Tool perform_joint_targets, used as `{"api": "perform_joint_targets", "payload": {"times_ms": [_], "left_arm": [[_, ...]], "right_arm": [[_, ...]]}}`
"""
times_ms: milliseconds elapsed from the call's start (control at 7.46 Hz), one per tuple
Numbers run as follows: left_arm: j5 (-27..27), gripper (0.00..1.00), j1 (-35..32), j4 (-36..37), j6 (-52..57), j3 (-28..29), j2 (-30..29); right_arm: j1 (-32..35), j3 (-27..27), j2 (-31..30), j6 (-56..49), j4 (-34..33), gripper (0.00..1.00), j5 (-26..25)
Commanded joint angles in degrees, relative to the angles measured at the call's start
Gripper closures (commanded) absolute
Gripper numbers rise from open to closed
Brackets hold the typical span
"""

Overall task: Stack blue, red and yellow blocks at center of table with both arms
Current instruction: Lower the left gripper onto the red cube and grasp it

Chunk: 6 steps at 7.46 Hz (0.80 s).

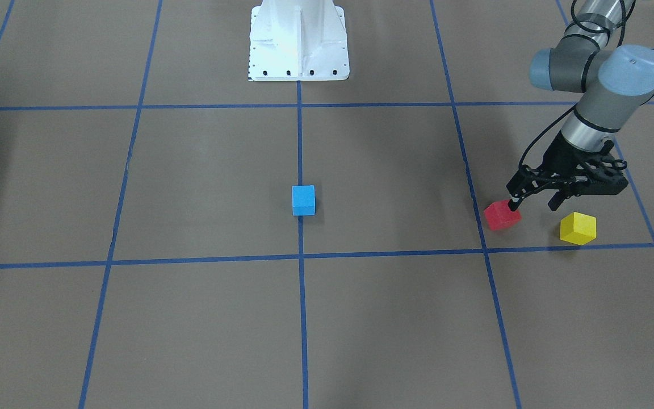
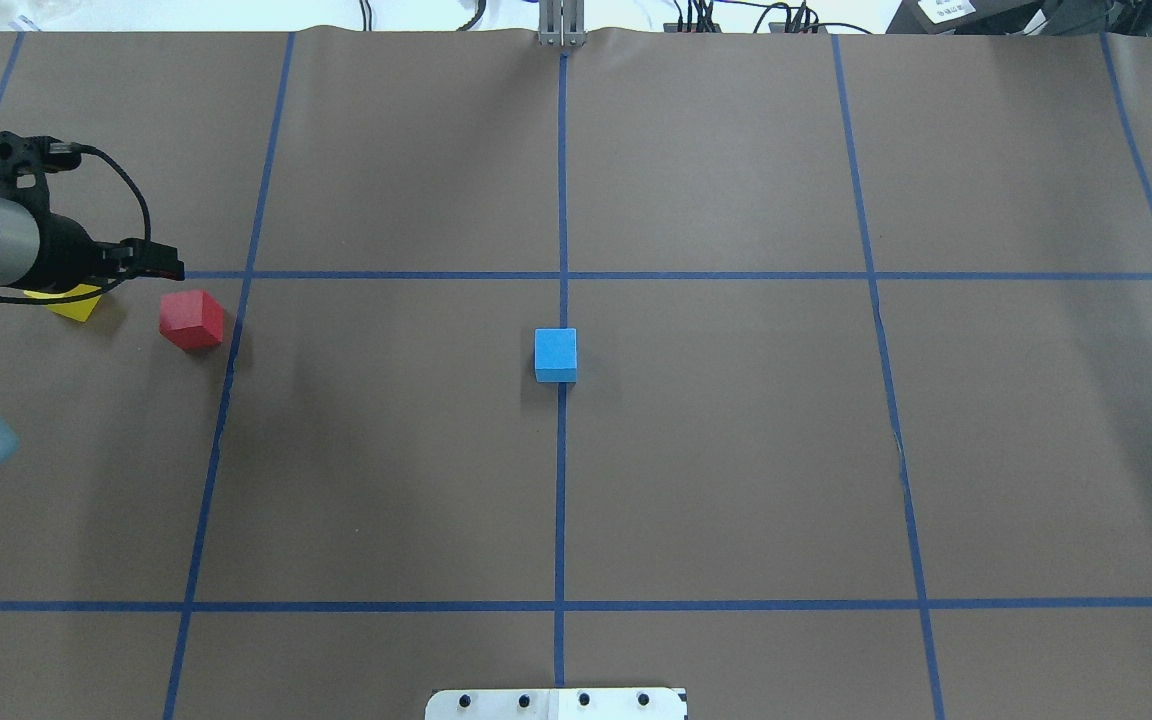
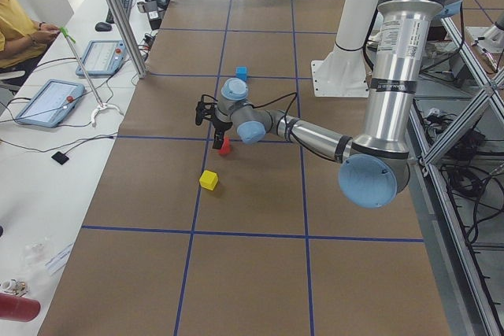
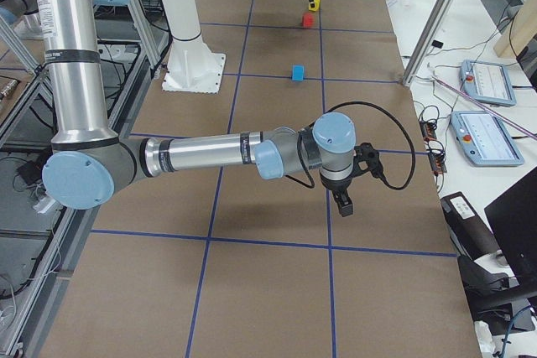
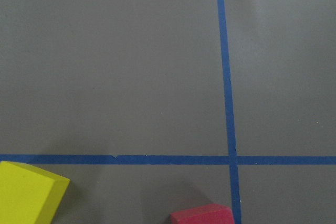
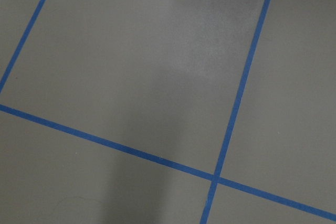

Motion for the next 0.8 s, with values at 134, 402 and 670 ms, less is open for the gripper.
{"api": "perform_joint_targets", "payload": {"times_ms": [134,402,670], "left_arm": [[4.2,0.00,3.8,0.1,-0.7,5.3,-2.6],[4.6,0.00,5.4,0.1,-0.6,5.1,-2.2],[5.1,0.71,5.8,0.2,-0.5,5.2,-2.0]], "right_arm": [[0.3,0.1,-0.5,-0.2,0.1,0.00,0.0],[0.3,0.1,-0.3,-0.1,0.0,0.00,0.0],[0.3,0.1,-0.2,0.0,0.0,0.00,-0.1]]}}
